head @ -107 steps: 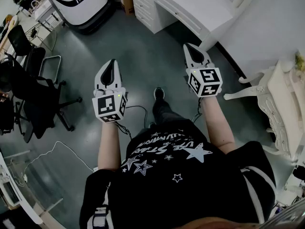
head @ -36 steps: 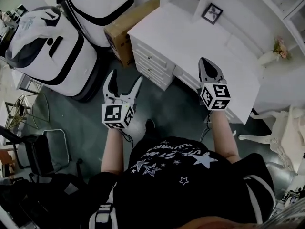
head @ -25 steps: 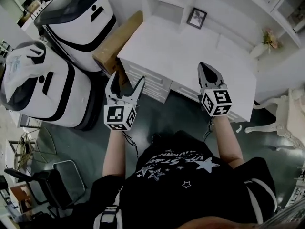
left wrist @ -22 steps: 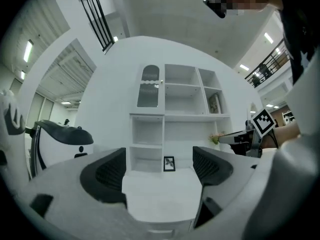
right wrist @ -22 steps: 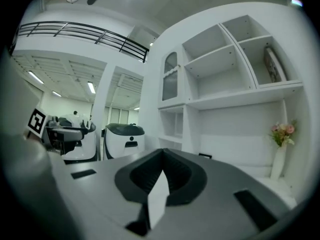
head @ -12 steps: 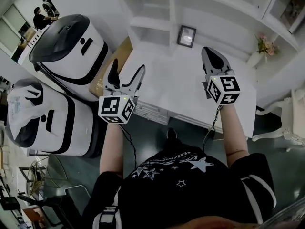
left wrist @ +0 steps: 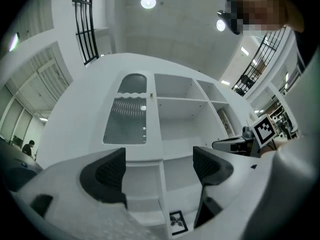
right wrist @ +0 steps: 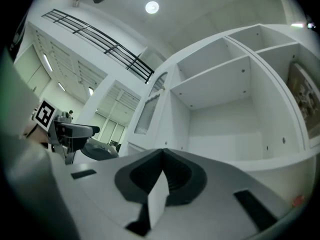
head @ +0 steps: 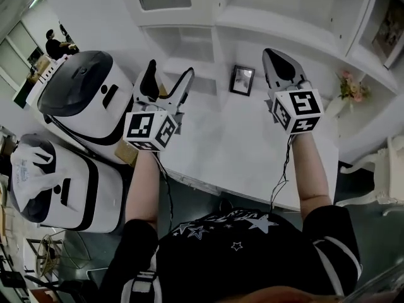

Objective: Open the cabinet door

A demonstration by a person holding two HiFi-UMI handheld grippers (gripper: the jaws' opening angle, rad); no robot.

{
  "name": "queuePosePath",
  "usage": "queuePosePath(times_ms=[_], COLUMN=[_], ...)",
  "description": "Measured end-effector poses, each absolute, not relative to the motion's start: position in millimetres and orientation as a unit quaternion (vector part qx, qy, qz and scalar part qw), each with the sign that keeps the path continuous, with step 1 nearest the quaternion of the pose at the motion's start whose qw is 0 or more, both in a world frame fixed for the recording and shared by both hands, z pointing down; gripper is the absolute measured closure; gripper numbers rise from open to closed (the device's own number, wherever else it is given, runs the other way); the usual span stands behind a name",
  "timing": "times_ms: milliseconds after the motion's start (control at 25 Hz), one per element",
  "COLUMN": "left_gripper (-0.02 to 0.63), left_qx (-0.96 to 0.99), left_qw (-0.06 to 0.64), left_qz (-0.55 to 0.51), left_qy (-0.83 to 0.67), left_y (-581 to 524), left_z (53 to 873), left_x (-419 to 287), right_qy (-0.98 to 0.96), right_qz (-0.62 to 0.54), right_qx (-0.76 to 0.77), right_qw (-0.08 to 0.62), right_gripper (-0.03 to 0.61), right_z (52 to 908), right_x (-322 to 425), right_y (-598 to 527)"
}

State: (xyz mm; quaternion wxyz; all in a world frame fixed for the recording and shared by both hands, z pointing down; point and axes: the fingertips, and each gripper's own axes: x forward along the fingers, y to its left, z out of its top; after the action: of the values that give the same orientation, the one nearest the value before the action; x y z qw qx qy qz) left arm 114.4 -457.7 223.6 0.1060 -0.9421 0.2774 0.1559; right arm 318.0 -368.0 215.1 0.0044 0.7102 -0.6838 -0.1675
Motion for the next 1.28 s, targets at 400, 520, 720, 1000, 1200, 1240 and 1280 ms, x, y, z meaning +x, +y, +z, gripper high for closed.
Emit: queuePosePath(times_ms=[400,520,720,1000,1200,1240,1280], left_gripper=[0.196,0.209,0.241,0.327,0.342,0.345,0.358], left_qx=[-0.924,-0.919,-0.913,-0.905,-0.897,-0.895,-0.893], left_qw=[0.147,0.153,0.171,0.212,0.217,0.22,0.223], left_qz=[0.212,0.226,0.249,0.255,0.287,0.291,0.294], left_qy=[0.283,0.285,0.275,0.267,0.255,0.256,0.259], left_y=[-491,-498,-511,-525,-529,-530,-531], left_z=[125,101,56,-7,-53,-61,-68], left_x=[170,179,192,219,223,224,224], right_qy=[-0.68,-0.677,-0.663,-0.632,-0.621,-0.618,-0.617], right_qz=[-0.217,-0.218,-0.247,-0.295,-0.321,-0.324,-0.327], right_qx=[0.701,0.703,0.706,0.716,0.715,0.716,0.716], right_qw=[0.006,0.0,0.004,0.018,0.015,0.014,0.012], right_gripper=[0.574,0.574,0.574,0.574,0.574,0.574,0.574], right_z=[135,119,92,55,25,21,17], right_x=[343,348,345,344,340,341,342], right_y=[-402,-407,-408,-413,-415,-415,-416])
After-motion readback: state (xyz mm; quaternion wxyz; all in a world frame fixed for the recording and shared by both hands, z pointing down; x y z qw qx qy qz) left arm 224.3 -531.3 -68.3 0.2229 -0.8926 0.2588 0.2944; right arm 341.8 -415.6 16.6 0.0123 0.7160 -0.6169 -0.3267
